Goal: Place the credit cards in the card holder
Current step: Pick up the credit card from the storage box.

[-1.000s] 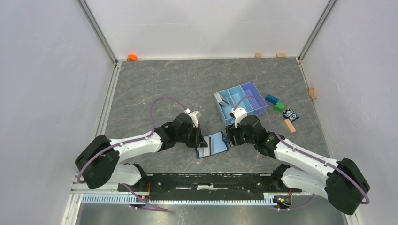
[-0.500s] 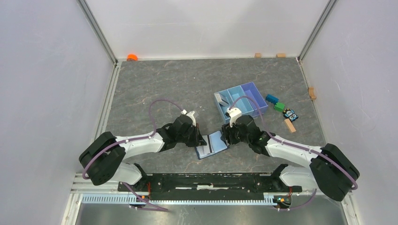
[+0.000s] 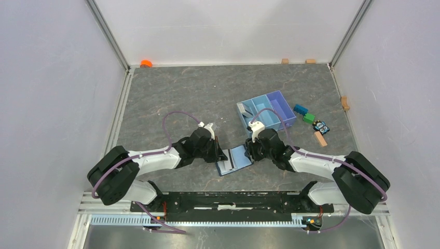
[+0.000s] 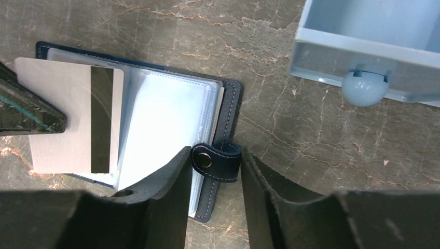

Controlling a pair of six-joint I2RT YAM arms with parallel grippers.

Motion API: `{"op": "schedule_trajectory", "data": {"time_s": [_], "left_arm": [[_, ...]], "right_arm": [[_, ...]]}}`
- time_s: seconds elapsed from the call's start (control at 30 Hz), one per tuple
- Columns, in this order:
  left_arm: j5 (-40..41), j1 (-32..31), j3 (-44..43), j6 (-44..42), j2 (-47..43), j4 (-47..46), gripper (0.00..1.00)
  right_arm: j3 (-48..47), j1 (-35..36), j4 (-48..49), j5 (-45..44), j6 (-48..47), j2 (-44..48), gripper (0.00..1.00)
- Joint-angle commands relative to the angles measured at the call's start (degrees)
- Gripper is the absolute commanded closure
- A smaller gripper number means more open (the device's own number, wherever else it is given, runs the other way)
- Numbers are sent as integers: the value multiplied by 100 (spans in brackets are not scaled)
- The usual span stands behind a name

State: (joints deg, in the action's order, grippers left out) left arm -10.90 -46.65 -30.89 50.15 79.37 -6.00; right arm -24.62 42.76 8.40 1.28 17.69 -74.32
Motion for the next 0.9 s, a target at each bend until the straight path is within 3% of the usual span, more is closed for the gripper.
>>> {"op": "schedule_trajectory", "data": {"time_s": [0.0,0.2,0.73,0.87], "left_arm": [[93,64,62,116,29,-138,98],[131,180,291,223,18,-352,98],[-802,259,936,1536,361,-2266,98],[-779,268,1001,1661,422,-2368,98]], "right_arm": [[-117,22,250,-93,-53,-71,64],[-10,54,57,-519,82,16,99],[149,371,-276,-1267,559,-29,100],[139,382,-432,-1466,630,12,100]]}}
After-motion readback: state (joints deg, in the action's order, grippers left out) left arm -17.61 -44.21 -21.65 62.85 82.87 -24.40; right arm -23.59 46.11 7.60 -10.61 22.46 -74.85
